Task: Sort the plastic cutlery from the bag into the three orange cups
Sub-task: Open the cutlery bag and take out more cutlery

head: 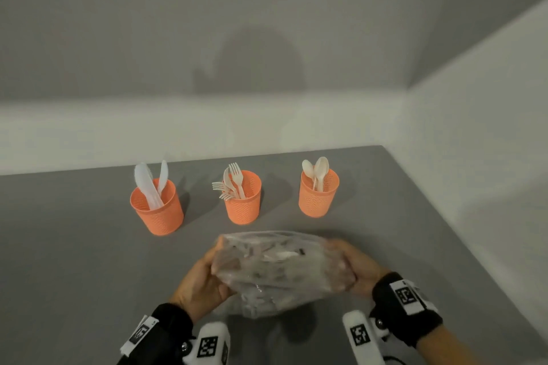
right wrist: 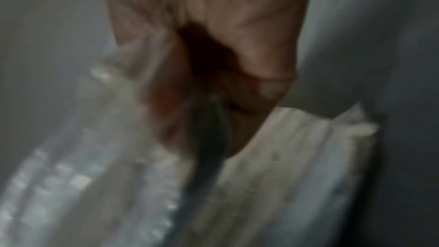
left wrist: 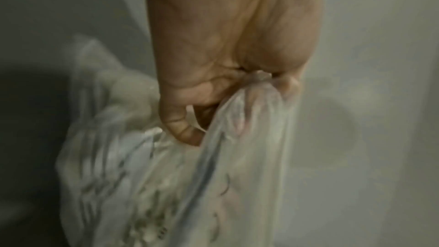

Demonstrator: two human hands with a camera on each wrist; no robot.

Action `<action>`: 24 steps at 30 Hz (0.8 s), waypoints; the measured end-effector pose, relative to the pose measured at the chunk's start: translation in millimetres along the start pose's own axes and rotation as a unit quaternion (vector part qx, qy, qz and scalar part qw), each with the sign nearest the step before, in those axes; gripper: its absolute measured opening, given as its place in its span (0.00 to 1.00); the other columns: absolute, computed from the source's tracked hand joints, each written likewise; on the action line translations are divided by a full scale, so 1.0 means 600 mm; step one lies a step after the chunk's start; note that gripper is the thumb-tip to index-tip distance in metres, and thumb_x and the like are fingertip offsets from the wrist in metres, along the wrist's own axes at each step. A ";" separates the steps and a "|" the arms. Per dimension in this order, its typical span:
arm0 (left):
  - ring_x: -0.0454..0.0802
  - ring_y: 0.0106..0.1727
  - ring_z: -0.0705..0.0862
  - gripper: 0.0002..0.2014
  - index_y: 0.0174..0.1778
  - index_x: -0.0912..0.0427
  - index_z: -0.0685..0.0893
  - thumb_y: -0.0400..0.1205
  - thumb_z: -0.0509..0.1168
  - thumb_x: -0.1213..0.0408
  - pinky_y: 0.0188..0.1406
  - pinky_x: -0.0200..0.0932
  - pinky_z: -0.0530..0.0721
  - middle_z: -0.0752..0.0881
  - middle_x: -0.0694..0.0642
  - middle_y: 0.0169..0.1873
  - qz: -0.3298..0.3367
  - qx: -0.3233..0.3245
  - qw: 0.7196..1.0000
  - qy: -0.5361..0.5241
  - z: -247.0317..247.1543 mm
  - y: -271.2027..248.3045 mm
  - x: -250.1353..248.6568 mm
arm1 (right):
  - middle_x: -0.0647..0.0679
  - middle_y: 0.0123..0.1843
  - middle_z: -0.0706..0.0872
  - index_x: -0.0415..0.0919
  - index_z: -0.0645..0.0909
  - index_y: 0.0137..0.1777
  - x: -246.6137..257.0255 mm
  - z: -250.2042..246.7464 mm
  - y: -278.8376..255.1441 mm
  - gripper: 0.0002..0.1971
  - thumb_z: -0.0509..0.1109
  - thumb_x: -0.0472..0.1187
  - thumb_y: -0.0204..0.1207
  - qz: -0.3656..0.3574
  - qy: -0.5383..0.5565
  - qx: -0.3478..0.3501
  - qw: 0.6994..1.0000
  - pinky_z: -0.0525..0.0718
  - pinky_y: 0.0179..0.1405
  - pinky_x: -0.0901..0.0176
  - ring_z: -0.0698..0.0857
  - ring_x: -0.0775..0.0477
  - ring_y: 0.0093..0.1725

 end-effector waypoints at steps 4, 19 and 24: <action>0.57 0.44 0.91 0.31 0.49 0.62 0.89 0.82 0.48 0.41 0.40 0.49 0.89 0.91 0.64 0.46 -0.037 -0.025 0.998 0.050 -0.008 -0.007 0.010 | 0.42 0.46 0.92 0.40 0.89 0.47 -0.038 -0.031 -0.003 0.20 0.63 0.55 0.71 0.025 -0.081 -0.036 0.996 0.86 0.47 0.58 0.90 0.49 0.44; 0.54 0.32 0.78 0.20 0.30 0.53 0.75 0.78 0.51 0.44 0.33 0.43 0.68 0.78 0.49 0.28 0.294 -0.202 0.671 0.650 0.005 0.001 -0.047 | 0.53 0.23 0.61 0.46 0.56 0.23 0.041 -0.006 -0.002 0.27 0.69 0.50 0.76 -0.310 -0.423 -0.207 0.826 0.62 0.30 0.60 0.59 0.55 0.25; 0.40 0.26 0.80 0.24 0.18 0.49 0.83 0.84 0.61 0.56 0.34 0.40 0.77 0.82 0.46 0.20 0.131 -0.153 0.865 0.459 -0.019 0.042 -0.073 | 0.41 0.23 0.80 0.33 0.75 0.24 0.060 -0.023 0.035 0.30 0.65 0.61 0.73 -0.166 -0.322 -0.106 0.926 0.79 0.40 0.55 0.78 0.44 0.25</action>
Point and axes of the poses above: each hand's wrist, its own y-axis towards the middle knuckle, its own z-axis out of the palm, x = y × z, the point moved 9 cm from there along y, towards the middle knuckle
